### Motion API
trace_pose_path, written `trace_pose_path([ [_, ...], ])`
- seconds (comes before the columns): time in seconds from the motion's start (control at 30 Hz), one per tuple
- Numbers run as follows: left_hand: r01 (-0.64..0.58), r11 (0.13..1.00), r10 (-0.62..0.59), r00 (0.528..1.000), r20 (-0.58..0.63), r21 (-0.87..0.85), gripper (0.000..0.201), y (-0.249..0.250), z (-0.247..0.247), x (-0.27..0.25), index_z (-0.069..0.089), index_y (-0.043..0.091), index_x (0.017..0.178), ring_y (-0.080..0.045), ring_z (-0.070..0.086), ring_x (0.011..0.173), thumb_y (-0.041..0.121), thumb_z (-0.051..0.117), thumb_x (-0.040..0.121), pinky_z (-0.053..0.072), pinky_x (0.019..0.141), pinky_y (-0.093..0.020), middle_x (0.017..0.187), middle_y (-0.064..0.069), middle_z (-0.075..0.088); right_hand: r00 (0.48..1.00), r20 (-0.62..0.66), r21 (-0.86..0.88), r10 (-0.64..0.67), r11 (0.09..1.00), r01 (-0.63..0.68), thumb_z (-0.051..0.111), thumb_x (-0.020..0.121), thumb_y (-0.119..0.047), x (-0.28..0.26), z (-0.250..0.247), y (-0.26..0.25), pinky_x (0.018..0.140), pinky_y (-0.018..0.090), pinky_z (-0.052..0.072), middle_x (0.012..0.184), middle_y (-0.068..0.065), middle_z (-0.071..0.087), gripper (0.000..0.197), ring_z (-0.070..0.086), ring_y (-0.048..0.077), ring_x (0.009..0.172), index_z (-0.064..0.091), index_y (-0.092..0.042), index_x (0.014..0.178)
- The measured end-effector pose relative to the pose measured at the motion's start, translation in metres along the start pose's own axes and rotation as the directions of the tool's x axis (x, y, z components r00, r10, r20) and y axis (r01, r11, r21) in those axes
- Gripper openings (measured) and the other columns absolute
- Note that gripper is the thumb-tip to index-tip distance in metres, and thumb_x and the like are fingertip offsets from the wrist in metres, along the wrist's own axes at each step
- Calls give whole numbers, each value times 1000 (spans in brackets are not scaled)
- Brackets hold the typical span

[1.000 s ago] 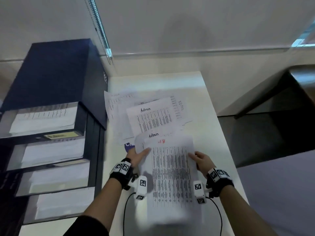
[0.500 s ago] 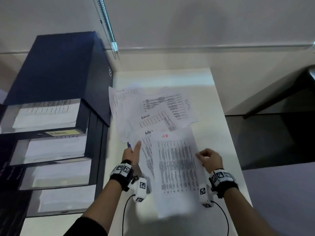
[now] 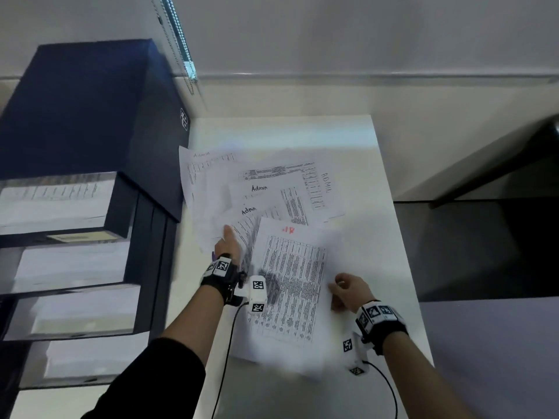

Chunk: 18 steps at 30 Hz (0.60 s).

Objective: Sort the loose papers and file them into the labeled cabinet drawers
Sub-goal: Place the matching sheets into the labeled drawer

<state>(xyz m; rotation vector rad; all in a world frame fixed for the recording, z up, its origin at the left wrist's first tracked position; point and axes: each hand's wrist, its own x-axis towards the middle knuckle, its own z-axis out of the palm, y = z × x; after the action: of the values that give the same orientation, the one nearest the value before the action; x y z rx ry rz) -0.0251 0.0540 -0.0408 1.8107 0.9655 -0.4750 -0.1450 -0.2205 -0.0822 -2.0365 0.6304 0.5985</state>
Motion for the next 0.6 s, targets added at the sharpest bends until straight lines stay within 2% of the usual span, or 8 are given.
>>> trace_pose_path([
  [0.07, 20, 1000, -21, 999, -31, -20, 86, -2, 4, 6, 38, -2, 144, -38, 39, 136, 66, 18, 96, 29, 114, -43, 150, -23, 38, 998, 58, 52, -6, 999, 3, 71, 88, -23, -2, 3, 4, 56, 27, 59, 88, 8, 71, 15, 69, 18, 68, 61, -12, 93],
  [0.17, -52, 998, 52, 999, -8, 21, 87, -1, 10, 12, 39, -1, 144, -37, 41, 135, 69, 27, 94, 31, 113, -43, 148, -22, 41, 991, 134, 44, -28, 999, 22, 76, 84, -19, 1, 3, 10, 61, 27, 59, 94, -1, 71, 28, 70, 16, 81, 58, -23, 106],
  [0.27, -219, 974, 201, 956, 213, 63, 98, -1, 13, 10, 50, 5, 136, -31, 53, 122, 83, 48, 76, 39, 102, -39, 131, -16, 56, 985, 167, 9, -32, 999, 31, 77, 81, -16, 6, -1, 8, 68, 37, 62, 105, 3, 71, 39, 71, 20, 86, 58, -19, 114],
  [0.33, -253, 967, 231, 911, 342, 21, 101, -1, 13, 9, 43, 12, 144, -26, 46, 132, 79, 59, 71, 35, 105, -34, 145, -7, 48, 983, 182, -15, -36, 999, 39, 77, 81, -16, 10, -4, 8, 68, 37, 62, 108, 5, 70, 44, 71, 21, 85, 56, -15, 119],
  [0.4, -294, 956, 265, 867, 422, 4, 118, -7, 12, 14, 38, 13, 148, -22, 39, 139, 88, 57, 59, 29, 107, -29, 152, -4, 41, 983, 183, -9, -32, 999, 34, 79, 79, -19, 13, -6, 11, 75, 40, 61, 113, 6, 69, 56, 70, 21, 91, 51, -13, 128],
  [0.43, -320, 947, 286, 847, 449, 0, 117, -8, 11, 13, 39, 13, 147, -20, 40, 138, 88, 56, 59, 30, 106, -26, 150, -3, 42, 985, 172, 11, -25, 1000, 23, 80, 78, -21, 15, -7, 13, 79, 41, 60, 115, 6, 69, 62, 70, 22, 95, 48, -14, 131],
  [0.5, -370, 929, 314, 793, 522, 3, 101, -15, 7, 11, 42, 14, 145, -16, 50, 130, 74, 64, 66, 39, 101, -22, 143, 0, 50, 988, 157, 103, -6, 995, -11, 80, 78, -17, 16, -13, 14, 83, 41, 59, 108, 6, 71, 64, 70, 22, 93, 44, -19, 130],
  [0.6, -399, 912, 247, 720, 649, 96, 98, -24, 1, 10, 40, 28, 144, -14, 60, 119, 50, 88, 62, 51, 99, -39, 136, 5, 58, 993, 114, 255, 5, 966, -34, 77, 80, -10, 15, -23, 8, 79, 39, 58, 104, 11, 71, 64, 70, 25, 90, 42, -20, 133],
])
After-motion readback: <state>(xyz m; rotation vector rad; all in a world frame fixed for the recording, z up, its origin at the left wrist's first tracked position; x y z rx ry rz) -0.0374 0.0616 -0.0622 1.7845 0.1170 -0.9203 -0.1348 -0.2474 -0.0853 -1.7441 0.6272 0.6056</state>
